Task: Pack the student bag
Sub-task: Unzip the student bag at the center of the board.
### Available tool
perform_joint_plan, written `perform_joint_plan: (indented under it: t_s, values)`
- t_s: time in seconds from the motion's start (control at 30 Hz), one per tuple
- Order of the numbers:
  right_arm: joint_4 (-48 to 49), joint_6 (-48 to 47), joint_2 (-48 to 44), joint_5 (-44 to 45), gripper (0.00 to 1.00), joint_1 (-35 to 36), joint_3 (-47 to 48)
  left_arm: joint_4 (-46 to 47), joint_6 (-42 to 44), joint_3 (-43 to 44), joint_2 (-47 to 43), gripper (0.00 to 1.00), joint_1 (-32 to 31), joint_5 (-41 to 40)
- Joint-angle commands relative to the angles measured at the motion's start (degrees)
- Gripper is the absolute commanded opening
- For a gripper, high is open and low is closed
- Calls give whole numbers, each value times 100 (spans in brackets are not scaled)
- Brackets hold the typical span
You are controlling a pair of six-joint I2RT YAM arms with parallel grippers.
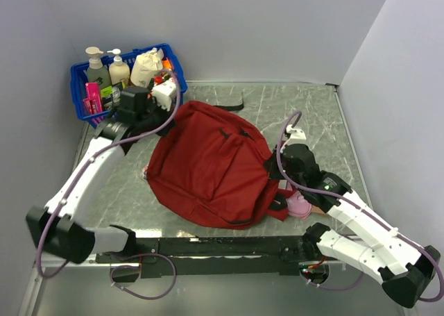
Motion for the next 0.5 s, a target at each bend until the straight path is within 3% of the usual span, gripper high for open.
perform_joint_plan:
  t_s: [0.0, 0.13, 0.23, 0.3, 0.33, 0.4, 0.43, 0.47]
  values:
    - [589, -132, 133, -122, 0, 297, -305, -395, 313, -602, -513, 1, 336, -940]
    - [864, -202, 440, 439, 0, 1113, -596, -184, 331, -1281, -700, 4, 362, -1046]
    - [846, -150, 757, 958, 0, 1501, -781, 63, 435, -1738, -568, 24, 362, -1151]
    - [785, -45, 819, 1178, 9, 1573, -869, 177, 515, -1880, -436, 47, 380, -1265]
    - [776, -53, 793, 1222, 16, 1581, -878, 230, 576, -1880, -410, 65, 406, -1266]
    - [767, -132, 556, 1293, 35, 1590, -834, 169, 638, -1661, -410, 83, 415, -1100]
    - [767, -193, 451, 1311, 54, 1582, -791, 12, 725, -1512, -418, 87, 415, -820]
    - [785, -342, 267, 1319, 61, 1581, -651, -59, 787, -1189, -418, 90, 415, -661]
